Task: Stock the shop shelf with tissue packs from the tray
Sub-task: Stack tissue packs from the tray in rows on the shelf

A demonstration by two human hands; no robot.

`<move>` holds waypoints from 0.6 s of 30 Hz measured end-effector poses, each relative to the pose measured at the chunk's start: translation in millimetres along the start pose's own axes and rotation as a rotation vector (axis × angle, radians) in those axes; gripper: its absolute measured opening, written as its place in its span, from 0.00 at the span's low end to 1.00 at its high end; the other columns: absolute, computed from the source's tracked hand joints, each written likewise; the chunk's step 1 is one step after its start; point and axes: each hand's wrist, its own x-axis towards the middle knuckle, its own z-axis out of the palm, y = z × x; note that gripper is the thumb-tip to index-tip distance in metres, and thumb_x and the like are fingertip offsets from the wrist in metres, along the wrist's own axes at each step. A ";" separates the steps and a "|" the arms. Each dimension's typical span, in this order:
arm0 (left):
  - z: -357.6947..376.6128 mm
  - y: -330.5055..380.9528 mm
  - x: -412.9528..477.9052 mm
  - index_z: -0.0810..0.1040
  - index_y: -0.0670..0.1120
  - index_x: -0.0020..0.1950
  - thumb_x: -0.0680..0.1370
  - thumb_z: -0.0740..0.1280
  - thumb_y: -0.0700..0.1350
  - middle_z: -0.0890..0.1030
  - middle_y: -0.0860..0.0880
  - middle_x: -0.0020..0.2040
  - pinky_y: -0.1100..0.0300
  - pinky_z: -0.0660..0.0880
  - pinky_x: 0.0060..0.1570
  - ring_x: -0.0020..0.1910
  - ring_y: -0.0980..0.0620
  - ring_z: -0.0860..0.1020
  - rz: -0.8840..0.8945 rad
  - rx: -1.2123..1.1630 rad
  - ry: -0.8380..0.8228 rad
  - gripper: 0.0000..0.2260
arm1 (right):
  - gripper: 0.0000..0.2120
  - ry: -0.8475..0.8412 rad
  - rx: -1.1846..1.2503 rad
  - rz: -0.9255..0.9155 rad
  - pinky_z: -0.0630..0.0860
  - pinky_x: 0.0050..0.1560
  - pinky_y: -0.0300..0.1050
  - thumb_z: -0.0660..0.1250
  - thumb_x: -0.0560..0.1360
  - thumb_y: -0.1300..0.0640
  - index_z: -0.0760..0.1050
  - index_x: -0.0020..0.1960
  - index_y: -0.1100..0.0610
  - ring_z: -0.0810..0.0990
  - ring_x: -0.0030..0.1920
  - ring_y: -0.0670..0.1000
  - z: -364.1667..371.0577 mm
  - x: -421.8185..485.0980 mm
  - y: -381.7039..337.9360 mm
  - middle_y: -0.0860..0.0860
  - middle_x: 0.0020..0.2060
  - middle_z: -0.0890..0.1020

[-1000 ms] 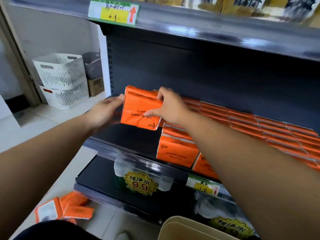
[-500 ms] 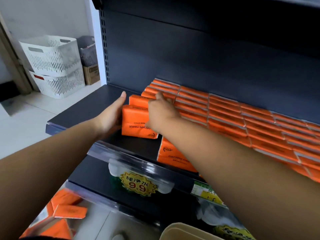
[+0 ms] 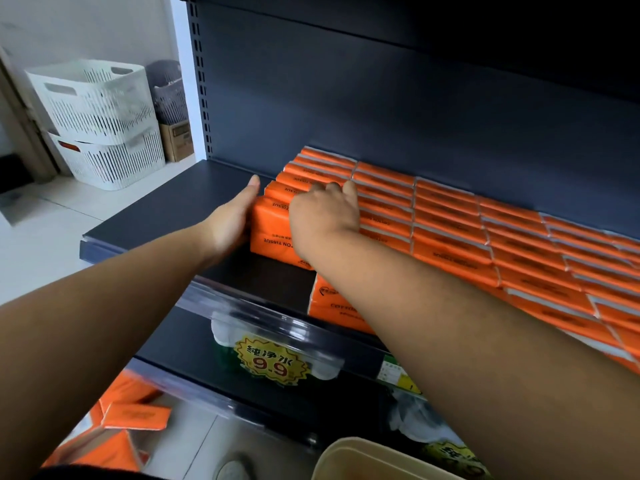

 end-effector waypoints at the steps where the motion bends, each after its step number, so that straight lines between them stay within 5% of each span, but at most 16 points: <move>1: -1.0 -0.2 -0.3 0.78 0.47 0.61 0.78 0.52 0.68 0.82 0.47 0.58 0.49 0.68 0.66 0.62 0.49 0.77 0.013 0.051 0.091 0.29 | 0.19 0.004 0.005 0.014 0.56 0.71 0.56 0.65 0.75 0.56 0.73 0.66 0.54 0.68 0.67 0.58 0.7 -0.5 0.9 0.55 0.64 0.74; 4: -3.5 -1.9 -2.5 0.76 0.47 0.57 0.79 0.52 0.66 0.80 0.48 0.55 0.50 0.71 0.63 0.58 0.48 0.78 0.039 0.084 0.273 0.26 | 0.19 0.000 0.025 0.057 0.55 0.71 0.55 0.64 0.75 0.56 0.72 0.66 0.54 0.69 0.66 0.57 0.7 -0.5 3.1 0.54 0.63 0.76; 9: 14.0 -6.6 -10.7 0.77 0.47 0.63 0.82 0.52 0.58 0.82 0.45 0.58 0.52 0.72 0.60 0.58 0.49 0.80 0.076 -0.030 0.075 0.22 | 0.26 0.018 0.151 0.075 0.55 0.68 0.53 0.64 0.74 0.57 0.63 0.71 0.53 0.70 0.67 0.56 -8.1 -1.7 7.3 0.53 0.62 0.77; 13: 17.7 -11.8 -7.8 0.70 0.48 0.71 0.77 0.61 0.58 0.78 0.46 0.64 0.46 0.67 0.68 0.63 0.48 0.76 0.065 0.006 0.142 0.25 | 0.21 0.110 0.283 0.087 0.60 0.62 0.53 0.66 0.73 0.54 0.67 0.65 0.51 0.74 0.63 0.56 -10.7 -10.4 25.1 0.51 0.57 0.80; 16: 27.6 -4.1 -17.9 0.60 0.47 0.76 0.83 0.55 0.56 0.68 0.51 0.71 0.61 0.58 0.67 0.68 0.52 0.67 0.079 0.230 0.159 0.24 | 0.19 0.156 0.357 -0.008 0.65 0.61 0.53 0.66 0.74 0.51 0.68 0.63 0.51 0.75 0.63 0.57 -7.3 -26.3 52.4 0.51 0.59 0.79; 18: 26.5 -1.3 -21.9 0.55 0.46 0.78 0.82 0.53 0.58 0.64 0.49 0.73 0.62 0.57 0.66 0.72 0.50 0.63 0.071 0.421 0.202 0.27 | 0.18 0.180 0.347 -0.054 0.68 0.60 0.52 0.66 0.74 0.50 0.69 0.62 0.51 0.75 0.61 0.57 -2.1 -40.6 73.3 0.52 0.60 0.78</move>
